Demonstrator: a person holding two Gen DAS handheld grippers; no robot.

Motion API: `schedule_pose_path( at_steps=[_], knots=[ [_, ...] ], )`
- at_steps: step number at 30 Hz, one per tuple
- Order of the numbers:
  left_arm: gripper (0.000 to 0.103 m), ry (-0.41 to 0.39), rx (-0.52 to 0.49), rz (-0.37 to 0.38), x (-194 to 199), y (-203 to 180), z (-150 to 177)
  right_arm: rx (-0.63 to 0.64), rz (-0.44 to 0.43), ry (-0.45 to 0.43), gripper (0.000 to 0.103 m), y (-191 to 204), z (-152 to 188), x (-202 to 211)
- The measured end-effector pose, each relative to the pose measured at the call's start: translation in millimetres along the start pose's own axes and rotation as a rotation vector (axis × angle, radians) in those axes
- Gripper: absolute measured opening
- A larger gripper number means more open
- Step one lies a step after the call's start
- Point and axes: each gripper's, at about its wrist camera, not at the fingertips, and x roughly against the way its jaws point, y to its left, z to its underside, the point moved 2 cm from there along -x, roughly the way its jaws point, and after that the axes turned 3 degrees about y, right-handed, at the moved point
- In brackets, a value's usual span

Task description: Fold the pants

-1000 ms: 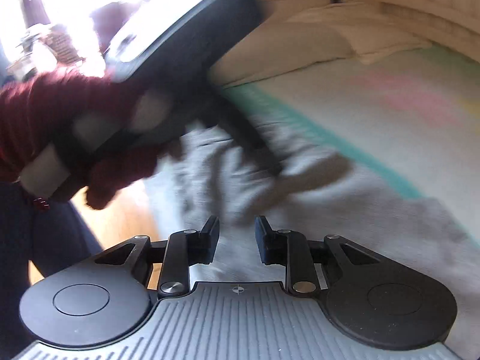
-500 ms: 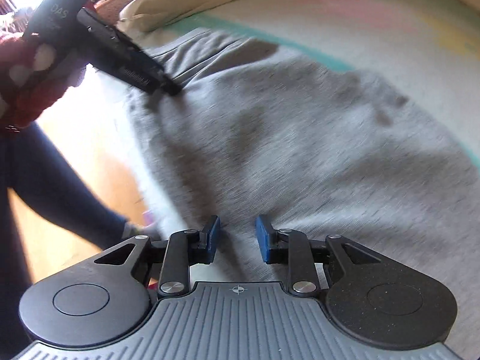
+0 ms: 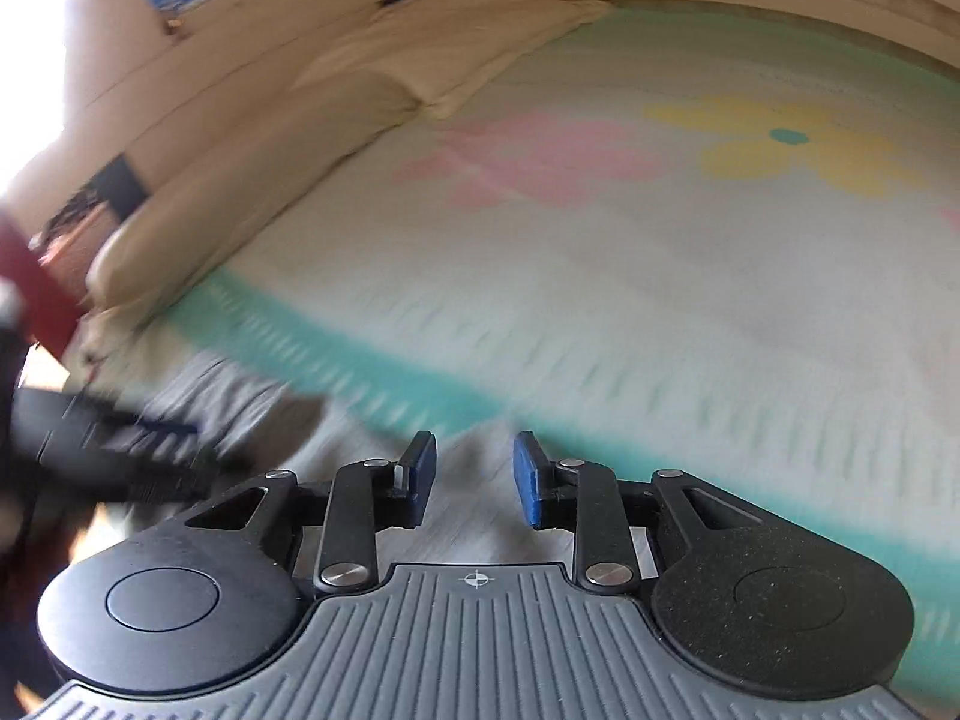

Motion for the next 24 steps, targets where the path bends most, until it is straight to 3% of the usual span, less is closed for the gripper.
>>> schedule_pose_path(
  at_steps=[4, 7, 9, 14, 16, 22, 24],
  knots=[
    [0.058, 0.122, -0.064, -0.012, -19.5, -7.5, 15.4, -0.029, 0.017, 0.039, 0.028, -17.9, -12.0, -29.5],
    [0.059, 0.097, -0.12, -0.021, -15.9, -9.6, 27.0, -0.056, -0.004, 0.071, 0.028, -25.8, -9.3, -45.0],
    [0.06, 0.101, -0.105, -0.001, -13.4, -4.4, 31.9, -0.052, -0.046, 0.103, 0.028, -27.0, -2.6, -46.9],
    [0.064, 0.12, -0.058, 0.044, -14.8, 11.0, 29.3, 0.174, -0.113, 0.22, 0.028, 4.8, 22.0, -38.3],
    [0.064, 0.123, -0.055, 0.05, -15.2, 11.9, 28.6, 0.2, -0.141, 0.245, 0.028, 10.9, 29.0, -35.3],
    [0.064, 0.122, -0.069, 0.029, -20.1, 8.4, 27.8, 0.114, -0.077, 0.144, 0.028, -2.3, 20.5, -31.7],
    [0.064, 0.12, -0.068, 0.032, -21.9, 9.8, 27.7, 0.065, -0.094, 0.15, 0.028, -8.8, 16.6, -37.1]
  ],
)
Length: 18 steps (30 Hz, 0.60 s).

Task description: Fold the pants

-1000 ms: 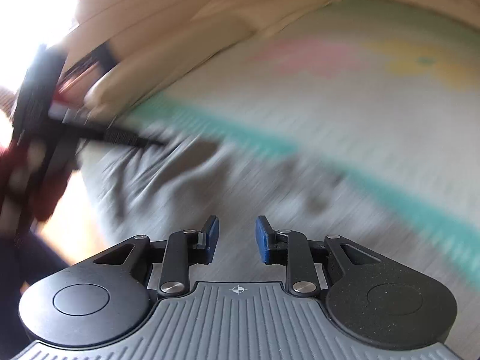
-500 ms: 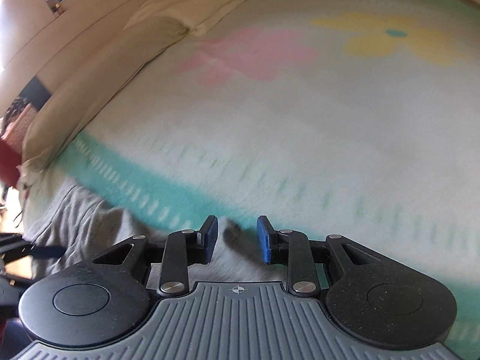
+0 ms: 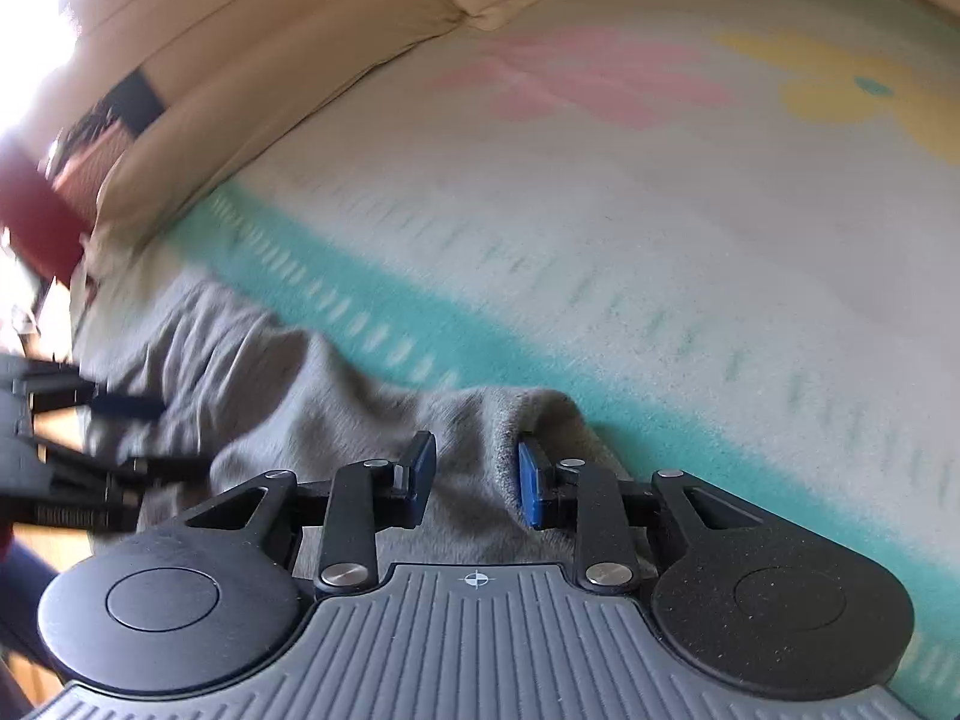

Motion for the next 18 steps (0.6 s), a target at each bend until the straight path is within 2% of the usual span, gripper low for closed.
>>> schedule_pose_path(
  at_steps=[5, 7, 8, 11, 13, 16, 17, 18],
  knots=[
    [0.064, -0.003, -0.005, 0.005, 3.1, -1.6, 1.7, -0.054, -0.048, 0.011, 0.03, -2.9, -2.6, -7.9],
    [0.064, -0.004, -0.007, 0.005, 6.0, -3.4, 3.5, -0.077, -0.048, -0.01, 0.006, -6.8, -5.2, -6.7],
    [0.064, -0.005, -0.008, 0.005, 6.4, -3.7, 4.0, -0.093, -0.028, -0.023, 0.003, -8.3, -4.4, -3.7],
    [0.064, -0.006, -0.022, -0.001, 8.7, -6.9, 6.6, -0.167, 0.071, -0.13, 0.002, -19.2, -12.6, 3.7],
    [0.064, -0.005, -0.046, -0.005, 11.1, -10.5, 11.1, -0.227, 0.057, -0.095, 0.002, -28.9, -13.4, -3.9],
    [0.064, -0.002, -0.066, -0.003, 13.0, -11.4, 18.0, -0.203, 0.08, -0.081, 0.003, -23.0, -14.8, -10.3],
    [0.064, -0.002, -0.078, -0.002, 14.0, -11.4, 20.2, -0.204, 0.08, -0.074, 0.005, -22.8, -16.5, -10.6],
    [0.064, -0.002, -0.086, 0.001, 14.6, -10.8, 22.9, -0.212, 0.078, -0.077, 0.013, -23.5, -18.8, -9.9]
  ],
)
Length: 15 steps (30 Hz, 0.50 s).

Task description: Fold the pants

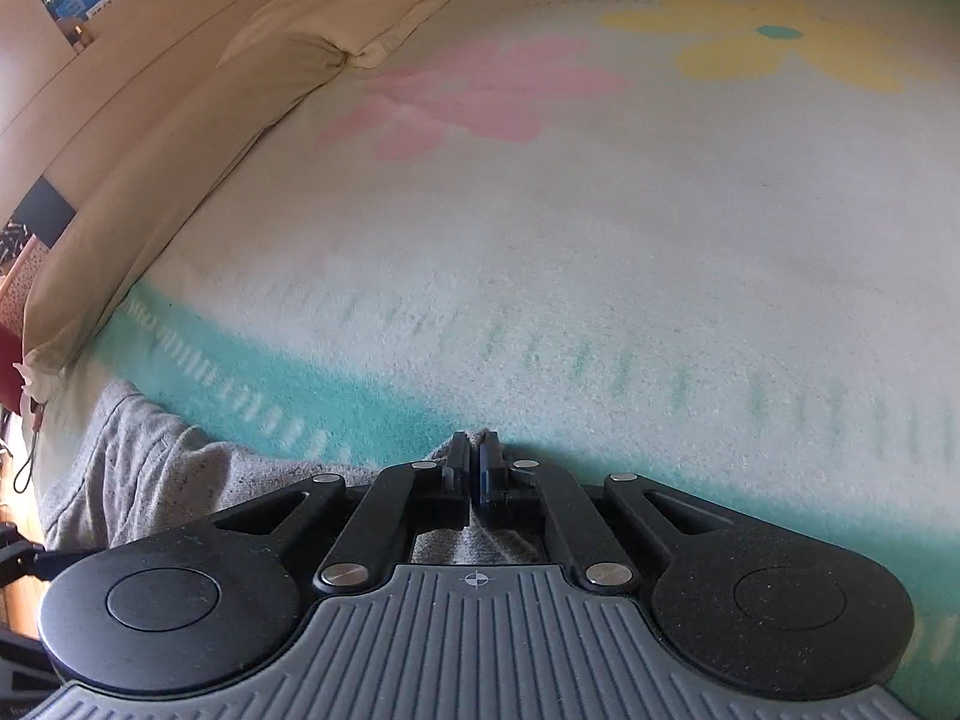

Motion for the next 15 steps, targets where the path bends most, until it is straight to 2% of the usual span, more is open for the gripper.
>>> schedule_pose_path(
  at_steps=[3, 6, 11, 13, 15],
  knots=[
    [0.064, 0.005, -0.036, 0.005, 3.1, -0.6, 7.4, -0.026, 0.043, -0.099, 0.015, -4.0, -2.7, 16.6],
    [0.063, 0.011, -0.073, 0.0, 7.2, -4.1, 14.9, -0.02, 0.033, -0.126, 0.015, -8.1, -0.1, 36.5],
    [0.063, 0.023, -0.103, 0.023, 12.3, -4.2, 30.2, 0.046, 0.023, -0.071, 0.015, -8.2, 18.8, 59.4],
    [0.063, 0.036, -0.098, 0.044, 13.2, -0.1, 35.3, 0.082, 0.023, -0.03, 0.015, -6.3, 28.2, 56.3],
    [0.062, 0.042, -0.1, 0.055, 15.4, 1.0, 39.0, 0.112, 0.06, 0.021, 0.015, -6.2, 37.9, 46.7]
  ],
)
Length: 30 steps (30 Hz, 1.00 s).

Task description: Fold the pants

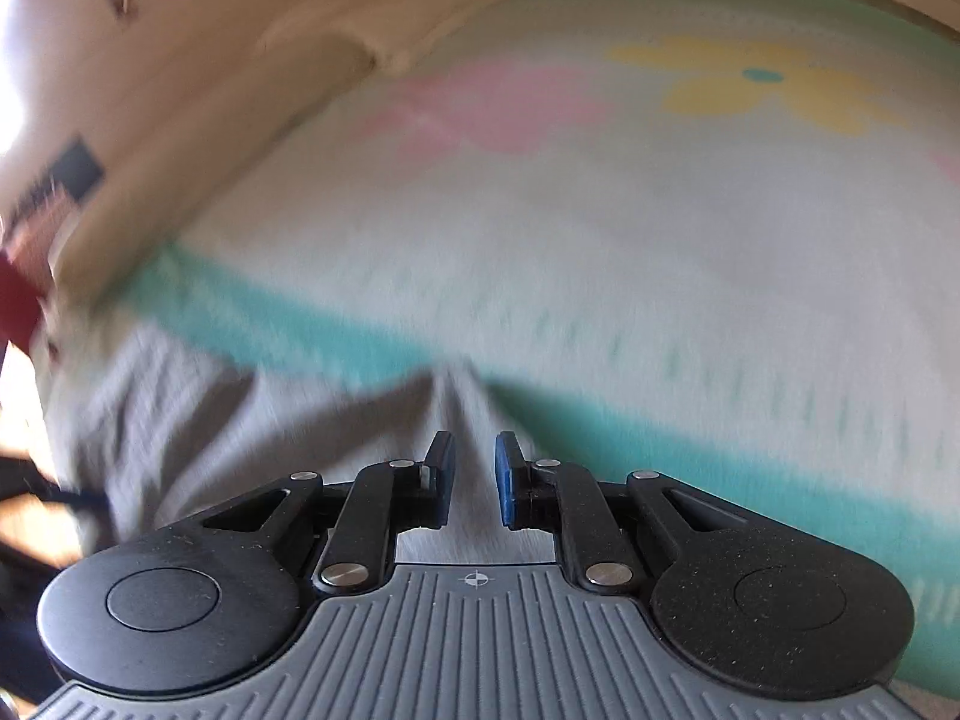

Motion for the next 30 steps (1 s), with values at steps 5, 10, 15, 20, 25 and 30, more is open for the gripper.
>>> schedule_pose_path(
  at_steps=[5, 10, 15, 20, 25, 30],
  knots=[
    [0.057, -0.047, 0.061, 0.012, 13.6, 6.7, -11.6, -0.093, 0.179, -0.03, 0.014, -20.0, 11.7, -8.6],
    [0.058, -0.181, 0.104, -0.013, 32.8, 3.0, -25.1, -0.075, 0.14, -0.075, 0.014, -21.6, 16.0, 29.0],
    [0.06, -0.146, 0.092, -0.003, 21.5, -14.7, -38.5, -0.037, 0.164, 0.042, 0.014, -29.6, 37.5, 33.3],
    [0.06, -0.005, -0.005, -0.1, -3.6, -38.0, -31.9, -0.142, 0.191, 0.122, 0.014, -65.0, 61.4, 46.3],
    [0.057, -0.056, -0.036, -0.103, 9.3, -53.2, -33.5, -0.171, 0.182, 0.081, 0.014, -80.0, 75.7, 81.3],
    [0.058, -0.13, -0.059, -0.016, 21.1, -80.1, -53.7, -0.111, 0.164, 0.208, 0.015, -78.3, 111.3, 90.8]
  ],
)
